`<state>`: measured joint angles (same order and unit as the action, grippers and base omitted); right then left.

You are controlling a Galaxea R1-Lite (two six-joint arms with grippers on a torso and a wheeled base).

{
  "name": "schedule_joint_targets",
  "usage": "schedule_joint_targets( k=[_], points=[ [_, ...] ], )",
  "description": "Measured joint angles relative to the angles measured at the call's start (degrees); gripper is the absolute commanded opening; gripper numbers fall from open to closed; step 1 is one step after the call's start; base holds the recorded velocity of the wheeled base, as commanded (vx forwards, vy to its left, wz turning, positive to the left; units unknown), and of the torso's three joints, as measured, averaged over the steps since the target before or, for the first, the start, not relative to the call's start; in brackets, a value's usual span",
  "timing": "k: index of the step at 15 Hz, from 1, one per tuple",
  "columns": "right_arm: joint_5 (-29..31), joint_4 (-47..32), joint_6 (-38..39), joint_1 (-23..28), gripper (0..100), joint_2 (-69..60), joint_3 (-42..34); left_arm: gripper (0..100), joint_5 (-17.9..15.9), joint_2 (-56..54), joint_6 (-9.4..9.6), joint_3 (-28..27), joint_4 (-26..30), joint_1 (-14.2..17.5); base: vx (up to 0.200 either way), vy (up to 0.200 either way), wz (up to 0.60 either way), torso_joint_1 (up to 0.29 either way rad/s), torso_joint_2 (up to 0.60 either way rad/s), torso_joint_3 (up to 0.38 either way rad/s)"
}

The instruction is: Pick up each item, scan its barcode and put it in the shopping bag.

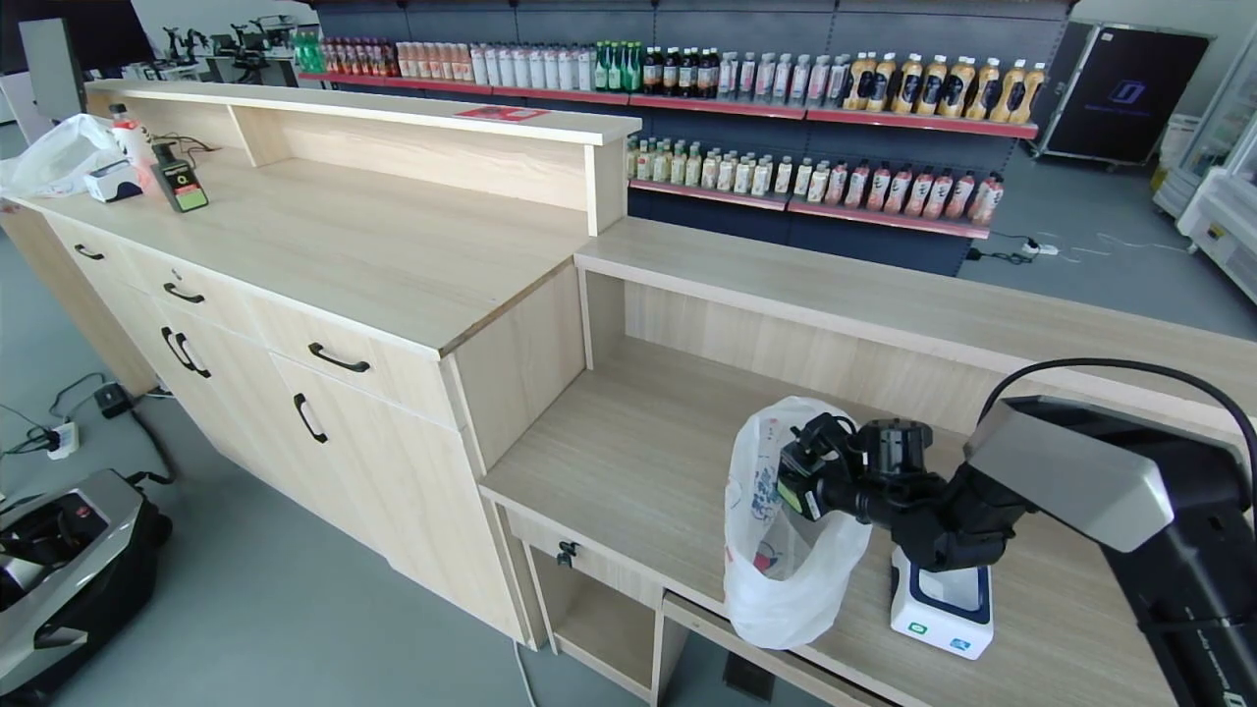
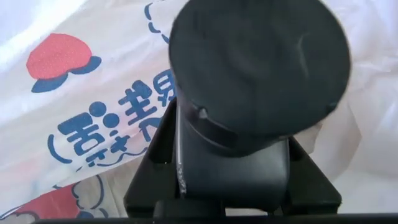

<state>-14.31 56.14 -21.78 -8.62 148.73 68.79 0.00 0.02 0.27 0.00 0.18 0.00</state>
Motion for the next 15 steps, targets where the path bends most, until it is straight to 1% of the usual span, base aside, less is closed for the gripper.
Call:
schedule_joint_targets(
  k=[1, 5, 9, 11, 13, 15],
  points=[
    [0.00, 0.11, -0.11, 0.05, 100, 0.09, -0.09, 100, 0.00, 0.00, 0.00, 0.00, 0.00, 0.00, 0.000, 0.000, 0.00, 0.000, 0.00, 0.000],
    [0.00, 0.27, 0.24, 0.88, 100, -1.15, -2.34, 100, 0.00, 0.00, -0.02, 0.00, 0.00, 0.00, 0.000, 0.000, 0.00, 0.000, 0.00, 0.000],
    [0.09, -0.28, 2.33, 1.57, 100, -8.92, -5.95, 100, 0.00, 0.00, 0.00, 0.00, 0.00, 0.00, 0.000, 0.000, 0.00, 0.000, 0.00, 0.000],
    [0.20, -0.06, 2.49, 2.26, 100, -16.51, -11.28, 100, 0.00, 0.00, 0.00, 0.00, 0.00, 0.00, 0.000, 0.000, 0.00, 0.000, 0.00, 0.000],
    [0.38, -0.39, 2.13, 4.11, 100, -26.70, -19.98, 100, 0.00, 0.00, 0.00, 0.00, 0.00, 0.00, 0.000, 0.000, 0.00, 0.000, 0.00, 0.000],
    [1.12, -3.45, -0.33, 7.50, 100, -37.60, -28.05, 100, 0.00, 0.00, 0.00, 0.00, 0.00, 0.00, 0.000, 0.000, -0.60, 0.002, 0.00, 0.000]
  ],
)
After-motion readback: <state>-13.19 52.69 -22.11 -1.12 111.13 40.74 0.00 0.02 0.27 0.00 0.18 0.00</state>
